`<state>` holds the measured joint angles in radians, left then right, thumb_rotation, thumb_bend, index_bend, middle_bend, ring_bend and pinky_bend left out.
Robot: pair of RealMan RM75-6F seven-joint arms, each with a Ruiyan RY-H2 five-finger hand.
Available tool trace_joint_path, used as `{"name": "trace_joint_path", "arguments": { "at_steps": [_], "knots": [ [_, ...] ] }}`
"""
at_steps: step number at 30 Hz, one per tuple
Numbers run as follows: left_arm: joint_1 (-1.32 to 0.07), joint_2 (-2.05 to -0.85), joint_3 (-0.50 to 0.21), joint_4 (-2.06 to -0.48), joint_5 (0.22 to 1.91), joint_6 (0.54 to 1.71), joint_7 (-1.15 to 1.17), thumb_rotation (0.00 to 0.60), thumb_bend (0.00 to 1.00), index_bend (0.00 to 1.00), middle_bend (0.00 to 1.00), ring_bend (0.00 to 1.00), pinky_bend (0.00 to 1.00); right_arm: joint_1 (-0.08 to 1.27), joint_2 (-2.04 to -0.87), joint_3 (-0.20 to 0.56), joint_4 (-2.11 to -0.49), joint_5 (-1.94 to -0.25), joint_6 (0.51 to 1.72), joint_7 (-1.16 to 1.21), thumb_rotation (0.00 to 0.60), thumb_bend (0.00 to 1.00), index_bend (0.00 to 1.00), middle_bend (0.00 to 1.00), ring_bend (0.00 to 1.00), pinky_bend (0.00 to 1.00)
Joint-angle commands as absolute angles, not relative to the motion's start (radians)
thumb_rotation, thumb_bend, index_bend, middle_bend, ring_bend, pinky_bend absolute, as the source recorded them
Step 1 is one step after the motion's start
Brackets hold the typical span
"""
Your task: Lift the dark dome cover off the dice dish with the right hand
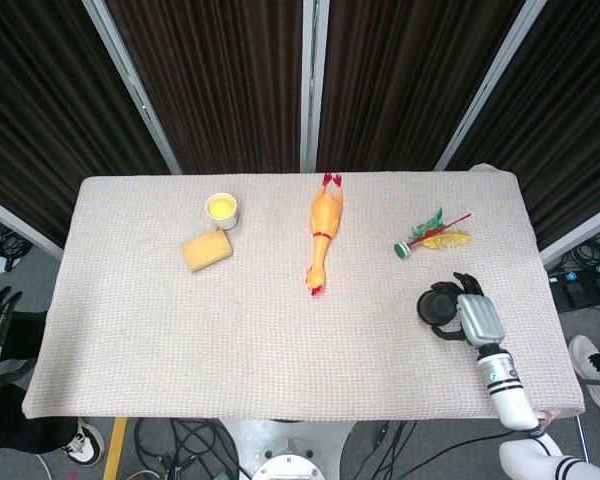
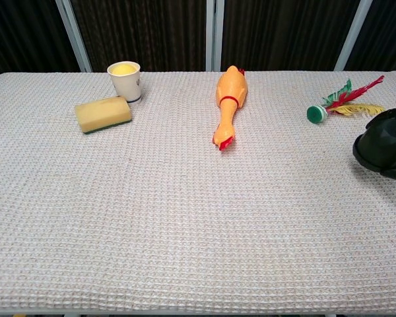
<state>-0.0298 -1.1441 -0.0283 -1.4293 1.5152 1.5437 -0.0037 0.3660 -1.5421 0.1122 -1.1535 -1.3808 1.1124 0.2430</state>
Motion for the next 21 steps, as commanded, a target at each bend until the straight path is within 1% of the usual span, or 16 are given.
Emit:
{"name": "trace_joint_path", "arguments": {
  "at_steps": [1,5,8,12,14,16,17,19,20,21],
  "knots": [
    [-0.031,-1.143,-0.028,-1.432,1.516,1.541,-0.001,0.6,0.11,0.07,0.03,0.0,0.1,0.372,-1.519,0.129,-1.181,-1.389,1.13,0.252,0.6,0.2,0.32,0.44,0.07,0.0],
    [-0.035,-1.141,-0.03,-1.439,1.513,1.535,0.006,0.6,0.11,0.07,0.03,0.0,0.1,0.386,-1.463,0.16,-1.272,-1.423,1.183,0.263,0.6,0.2,0.32,0.45,0.08,0.0],
    [-0.041,-1.141,-0.034,-1.451,1.509,1.528,0.019,0.6,0.11,0.07,0.03,0.0,0.1,0.394,-1.399,0.195,-1.385,-1.471,1.258,0.256,0.6,0.2,0.32,0.46,0.09,0.0],
    [-0.044,-1.14,-0.035,-1.46,1.508,1.525,0.028,0.6,0.11,0.07,0.03,0.0,0.1,0.382,-1.309,0.24,-1.571,-1.545,1.39,0.224,0.6,0.2,0.33,0.46,0.09,0.0],
    [-0.043,-1.141,-0.034,-1.46,1.508,1.526,0.028,0.6,0.11,0.07,0.03,0.0,0.1,0.37,-1.283,0.251,-1.631,-1.574,1.443,0.212,0.6,0.2,0.33,0.46,0.1,0.0],
    [-0.041,-1.141,-0.032,-1.458,1.509,1.528,0.025,0.6,0.11,0.07,0.03,0.0,0.1,0.354,-1.281,0.253,-1.652,-1.59,1.491,0.186,0.6,0.2,0.34,0.47,0.11,0.0],
    [-0.041,-1.142,-0.032,-1.456,1.509,1.529,0.023,0.6,0.11,0.07,0.03,0.0,0.1,0.35,-1.289,0.248,-1.643,-1.586,1.495,0.173,0.6,0.2,0.35,0.47,0.11,0.0],
    [-0.039,-1.142,-0.031,-1.452,1.51,1.53,0.018,0.6,0.11,0.07,0.03,0.0,0.1,0.352,-1.325,0.224,-1.573,-1.537,1.443,0.141,0.6,0.2,0.35,0.47,0.11,0.0],
    [-0.038,-1.143,-0.03,-1.45,1.51,1.531,0.015,0.6,0.11,0.07,0.03,0.0,0.1,0.359,-1.349,0.21,-1.522,-1.498,1.394,0.121,0.6,0.2,0.35,0.47,0.11,0.0],
    [-0.037,-1.144,-0.03,-1.448,1.512,1.533,0.012,0.6,0.11,0.07,0.03,0.0,0.1,0.373,-1.384,0.19,-1.441,-1.442,1.312,0.097,0.6,0.2,0.35,0.47,0.11,0.0]
  ]
}}
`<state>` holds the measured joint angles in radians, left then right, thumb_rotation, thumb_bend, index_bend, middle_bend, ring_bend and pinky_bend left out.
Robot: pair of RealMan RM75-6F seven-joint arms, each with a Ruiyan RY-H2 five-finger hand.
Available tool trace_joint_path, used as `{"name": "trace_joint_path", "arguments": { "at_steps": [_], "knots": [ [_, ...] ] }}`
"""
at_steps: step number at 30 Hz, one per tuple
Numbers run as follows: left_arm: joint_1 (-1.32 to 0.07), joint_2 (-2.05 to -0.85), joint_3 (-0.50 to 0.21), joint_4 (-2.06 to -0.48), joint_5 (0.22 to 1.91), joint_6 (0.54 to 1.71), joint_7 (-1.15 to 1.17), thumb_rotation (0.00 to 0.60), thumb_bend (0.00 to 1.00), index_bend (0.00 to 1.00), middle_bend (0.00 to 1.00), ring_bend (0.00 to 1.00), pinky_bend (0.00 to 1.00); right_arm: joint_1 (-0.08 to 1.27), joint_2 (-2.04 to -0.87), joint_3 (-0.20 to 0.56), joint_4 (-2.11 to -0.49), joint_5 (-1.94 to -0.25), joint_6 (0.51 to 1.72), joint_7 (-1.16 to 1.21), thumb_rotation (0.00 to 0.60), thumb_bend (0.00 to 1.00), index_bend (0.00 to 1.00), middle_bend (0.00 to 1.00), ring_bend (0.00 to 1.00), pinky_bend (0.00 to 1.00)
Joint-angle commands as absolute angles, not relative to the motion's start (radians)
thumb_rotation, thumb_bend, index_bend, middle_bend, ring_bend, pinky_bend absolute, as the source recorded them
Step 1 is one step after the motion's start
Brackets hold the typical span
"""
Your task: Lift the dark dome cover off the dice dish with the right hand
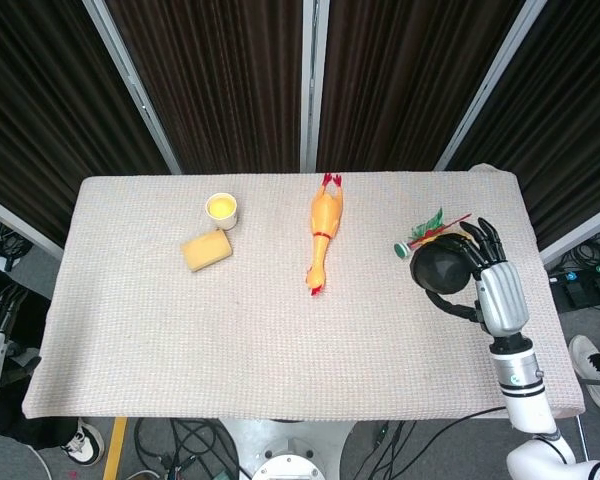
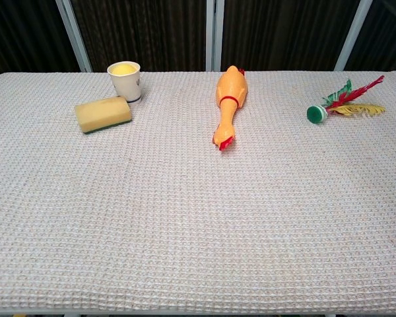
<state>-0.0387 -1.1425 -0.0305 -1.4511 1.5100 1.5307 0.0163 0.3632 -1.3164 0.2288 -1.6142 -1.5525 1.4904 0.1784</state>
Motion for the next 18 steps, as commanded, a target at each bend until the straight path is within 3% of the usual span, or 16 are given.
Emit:
{"name": "trace_joint_path", "arguments": {
  "at_steps": [1,4,6,8,15,18],
  "knots": [
    [-0.037,-1.144,-0.029,-1.447,1.514,1.535,0.011,0.6,0.11,0.07,0.03,0.0,0.1,0.385,-1.413,0.176,-1.379,-1.401,1.245,0.087,0.6,0.2,0.35,0.47,0.11,0.0],
    [-0.036,-1.145,-0.029,-1.444,1.515,1.538,0.007,0.6,0.11,0.07,0.03,0.0,0.1,0.42,-1.491,0.142,-1.228,-1.326,1.077,0.11,0.6,0.21,0.35,0.46,0.11,0.0],
    [-0.036,-1.146,-0.029,-1.443,1.514,1.537,0.005,0.6,0.11,0.07,0.03,0.0,0.1,0.433,-1.511,0.144,-1.205,-1.35,1.084,0.133,0.6,0.21,0.35,0.46,0.11,0.0],
    [-0.038,-1.148,-0.029,-1.443,1.514,1.534,0.007,0.6,0.11,0.07,0.03,0.0,0.1,0.439,-1.497,0.163,-1.244,-1.402,1.157,0.152,0.6,0.22,0.35,0.46,0.11,0.0],
    [-0.044,-1.153,-0.032,-1.447,1.513,1.527,0.009,0.6,0.11,0.07,0.03,0.0,0.1,0.378,-1.303,0.267,-1.629,-1.665,1.594,0.139,0.6,0.21,0.35,0.46,0.11,0.0],
    [-0.043,-1.154,-0.031,-1.442,1.514,1.53,0.005,0.6,0.11,0.07,0.03,0.0,0.1,0.338,-1.276,0.278,-1.675,-1.726,1.714,0.14,0.6,0.21,0.35,0.46,0.11,0.0]
  ]
}}
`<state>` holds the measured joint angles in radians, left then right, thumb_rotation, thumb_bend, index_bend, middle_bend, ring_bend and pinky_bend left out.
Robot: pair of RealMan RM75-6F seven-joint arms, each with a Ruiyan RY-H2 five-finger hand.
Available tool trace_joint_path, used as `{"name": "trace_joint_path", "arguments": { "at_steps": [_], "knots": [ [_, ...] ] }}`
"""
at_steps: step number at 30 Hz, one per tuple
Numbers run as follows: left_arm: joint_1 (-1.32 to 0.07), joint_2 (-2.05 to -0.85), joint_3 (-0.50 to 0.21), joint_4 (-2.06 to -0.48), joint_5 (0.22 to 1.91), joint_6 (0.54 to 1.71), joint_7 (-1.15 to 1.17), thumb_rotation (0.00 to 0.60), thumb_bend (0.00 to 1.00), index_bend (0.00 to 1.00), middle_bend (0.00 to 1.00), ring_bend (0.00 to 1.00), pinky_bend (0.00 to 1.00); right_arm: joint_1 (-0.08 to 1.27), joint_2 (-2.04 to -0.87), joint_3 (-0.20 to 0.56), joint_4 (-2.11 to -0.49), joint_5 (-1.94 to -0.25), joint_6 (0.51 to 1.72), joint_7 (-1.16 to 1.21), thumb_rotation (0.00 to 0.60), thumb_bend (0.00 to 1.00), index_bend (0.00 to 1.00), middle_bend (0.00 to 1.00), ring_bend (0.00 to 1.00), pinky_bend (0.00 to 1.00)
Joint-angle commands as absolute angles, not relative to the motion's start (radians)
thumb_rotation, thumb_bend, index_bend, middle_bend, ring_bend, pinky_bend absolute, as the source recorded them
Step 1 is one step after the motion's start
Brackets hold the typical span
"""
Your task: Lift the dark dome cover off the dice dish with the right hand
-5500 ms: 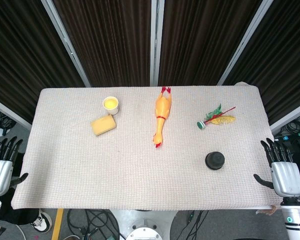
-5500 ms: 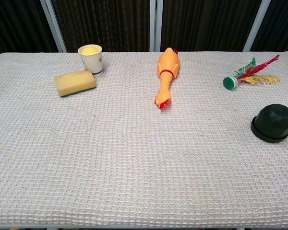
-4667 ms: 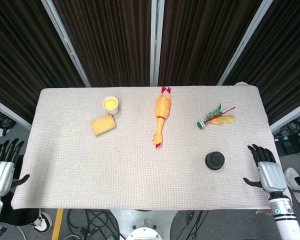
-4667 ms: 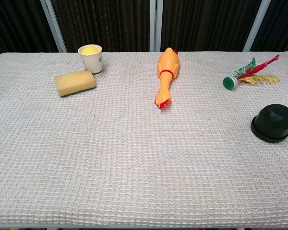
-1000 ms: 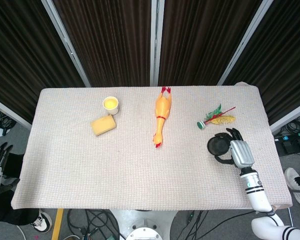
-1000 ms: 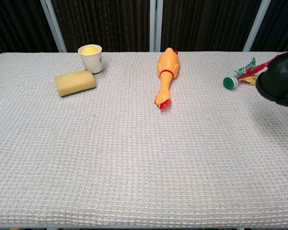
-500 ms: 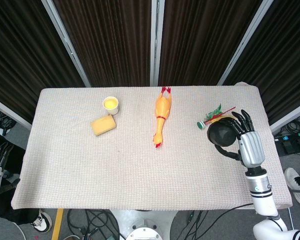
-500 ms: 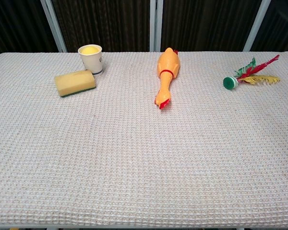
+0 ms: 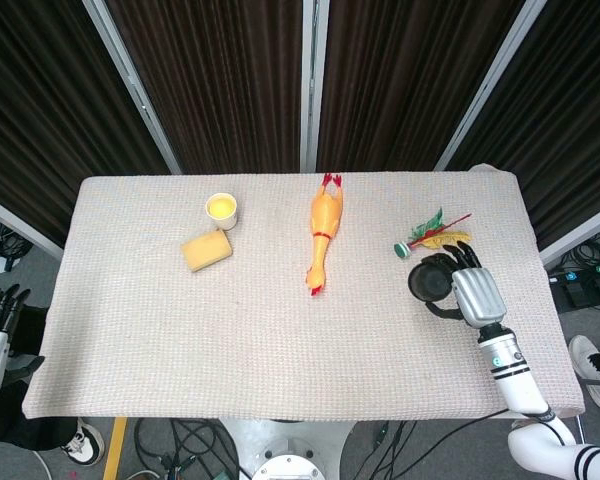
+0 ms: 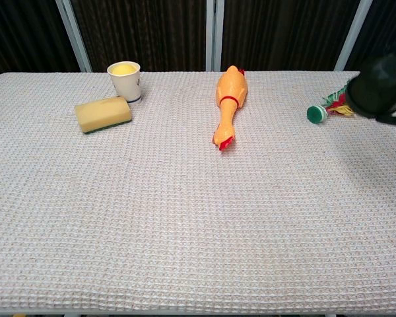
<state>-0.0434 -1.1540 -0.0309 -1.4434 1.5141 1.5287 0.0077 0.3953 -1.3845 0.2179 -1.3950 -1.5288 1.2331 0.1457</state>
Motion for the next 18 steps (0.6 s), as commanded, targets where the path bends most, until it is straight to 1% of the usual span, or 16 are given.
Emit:
{"name": "trace_joint_path", "arguments": {
  "at_steps": [1,2,4,5,9,11,12,14,18],
  "knots": [
    [-0.042,-1.154,-0.031,-1.44,1.514,1.53,0.003,0.6,0.11,0.07,0.03,0.0,0.1,0.329,-1.282,0.277,-1.669,-1.73,1.738,0.145,0.6,0.21,0.35,0.46,0.11,0.0],
    [-0.042,-1.155,-0.031,-1.439,1.514,1.531,0.002,0.6,0.11,0.07,0.03,0.0,0.1,0.323,-1.294,0.273,-1.653,-1.725,1.748,0.153,0.6,0.21,0.36,0.46,0.11,0.0],
    [-0.043,-1.155,-0.031,-1.439,1.517,1.534,0.0,0.6,0.11,0.07,0.03,0.0,0.1,0.32,-1.326,0.246,-1.59,-1.666,1.694,0.168,0.6,0.21,0.36,0.46,0.11,0.0],
    [-0.043,-1.155,-0.032,-1.439,1.518,1.535,0.0,0.6,0.11,0.07,0.03,0.0,0.1,0.325,-1.344,0.232,-1.552,-1.628,1.646,0.174,0.6,0.21,0.36,0.46,0.11,0.0],
    [-0.044,-1.155,-0.033,-1.441,1.517,1.536,0.0,0.6,0.11,0.07,0.03,0.0,0.1,0.378,-1.467,0.165,-1.294,-1.467,1.358,0.192,0.6,0.21,0.36,0.46,0.11,0.0],
    [-0.045,-1.156,-0.034,-1.443,1.518,1.536,0.002,0.6,0.11,0.07,0.03,0.0,0.1,0.398,-1.515,0.144,-1.206,-1.433,1.263,0.215,0.6,0.22,0.36,0.46,0.11,0.0],
    [-0.046,-1.157,-0.034,-1.444,1.518,1.535,0.003,0.6,0.11,0.07,0.03,0.0,0.1,0.406,-1.537,0.135,-1.164,-1.429,1.235,0.223,0.6,0.22,0.36,0.46,0.11,0.0],
    [-0.047,-1.156,-0.034,-1.447,1.518,1.534,0.007,0.6,0.11,0.07,0.03,0.0,0.1,0.413,-1.562,0.132,-1.121,-1.441,1.238,0.231,0.6,0.22,0.36,0.46,0.11,0.0],
    [-0.048,-1.154,-0.035,-1.45,1.517,1.533,0.005,0.6,0.11,0.07,0.03,0.0,0.1,0.418,-1.569,0.142,-1.095,-1.441,1.246,0.238,0.6,0.22,0.36,0.46,0.11,0.0]
  ]
}}
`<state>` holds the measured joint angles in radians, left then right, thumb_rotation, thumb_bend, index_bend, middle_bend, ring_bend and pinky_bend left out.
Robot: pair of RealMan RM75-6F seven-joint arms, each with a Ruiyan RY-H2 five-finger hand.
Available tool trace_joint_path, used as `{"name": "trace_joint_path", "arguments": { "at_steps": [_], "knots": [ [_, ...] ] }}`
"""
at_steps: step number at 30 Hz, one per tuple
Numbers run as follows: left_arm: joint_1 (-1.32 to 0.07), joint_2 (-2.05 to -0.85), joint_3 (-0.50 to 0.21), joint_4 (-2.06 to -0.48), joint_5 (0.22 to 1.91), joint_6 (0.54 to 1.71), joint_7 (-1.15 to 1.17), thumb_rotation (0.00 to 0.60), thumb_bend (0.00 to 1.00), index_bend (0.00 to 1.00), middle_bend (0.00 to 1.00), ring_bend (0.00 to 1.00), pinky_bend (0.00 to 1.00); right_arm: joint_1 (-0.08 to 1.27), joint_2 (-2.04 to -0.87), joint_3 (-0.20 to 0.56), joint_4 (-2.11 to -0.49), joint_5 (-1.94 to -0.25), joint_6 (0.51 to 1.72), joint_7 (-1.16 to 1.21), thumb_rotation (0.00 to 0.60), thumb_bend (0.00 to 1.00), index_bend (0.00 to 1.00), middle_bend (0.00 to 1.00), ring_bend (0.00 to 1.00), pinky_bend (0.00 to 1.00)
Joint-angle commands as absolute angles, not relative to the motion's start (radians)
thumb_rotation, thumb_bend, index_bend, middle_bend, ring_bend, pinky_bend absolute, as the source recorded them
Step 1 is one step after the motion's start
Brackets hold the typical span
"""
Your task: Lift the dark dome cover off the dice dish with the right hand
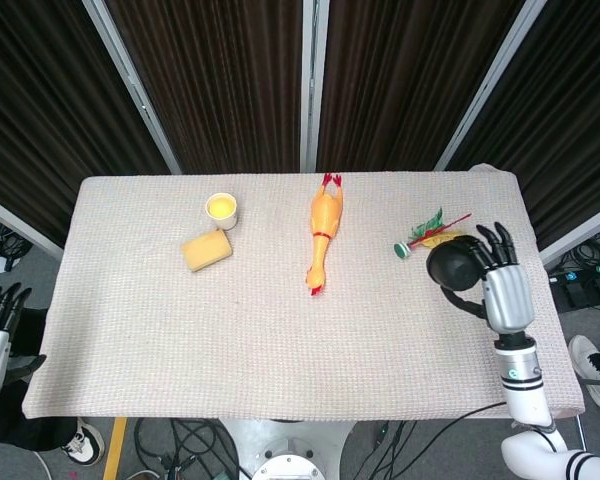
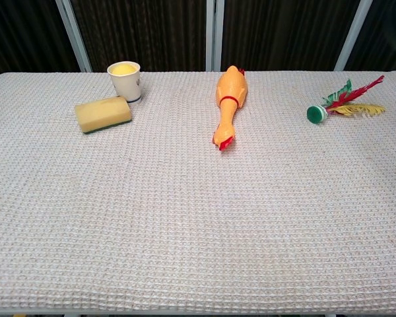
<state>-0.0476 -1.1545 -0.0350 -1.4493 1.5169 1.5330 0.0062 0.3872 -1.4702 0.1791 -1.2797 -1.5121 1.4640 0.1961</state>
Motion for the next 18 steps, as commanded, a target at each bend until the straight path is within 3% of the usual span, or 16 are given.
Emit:
{"name": "trace_joint_path", "arguments": {
  "at_steps": [1,12,14,18],
  "knots": [
    [-0.049,-1.155,-0.035,-1.45,1.518,1.532,0.005,0.6,0.11,0.07,0.03,0.0,0.1,0.421,-1.564,0.142,-1.098,-1.438,1.237,0.236,0.6,0.22,0.36,0.46,0.11,0.0],
    [-0.051,-1.156,-0.034,-1.449,1.51,1.521,-0.01,0.6,0.11,0.07,0.03,0.0,0.1,0.488,-1.448,0.026,-1.414,-1.611,1.145,0.258,0.6,0.22,0.36,0.46,0.11,0.0],
    [-0.052,-1.156,-0.034,-1.448,1.511,1.519,-0.011,0.6,0.11,0.07,0.03,0.0,0.1,0.493,-1.437,0.04,-1.422,-1.602,1.148,0.23,0.6,0.23,0.36,0.46,0.11,0.0],
    [-0.053,-1.158,-0.032,-1.446,1.514,1.519,-0.015,0.6,0.11,0.07,0.03,0.0,0.1,0.491,-1.419,0.145,-1.306,-1.457,1.154,0.171,0.6,0.23,0.37,0.46,0.11,0.0]
  ]
}}
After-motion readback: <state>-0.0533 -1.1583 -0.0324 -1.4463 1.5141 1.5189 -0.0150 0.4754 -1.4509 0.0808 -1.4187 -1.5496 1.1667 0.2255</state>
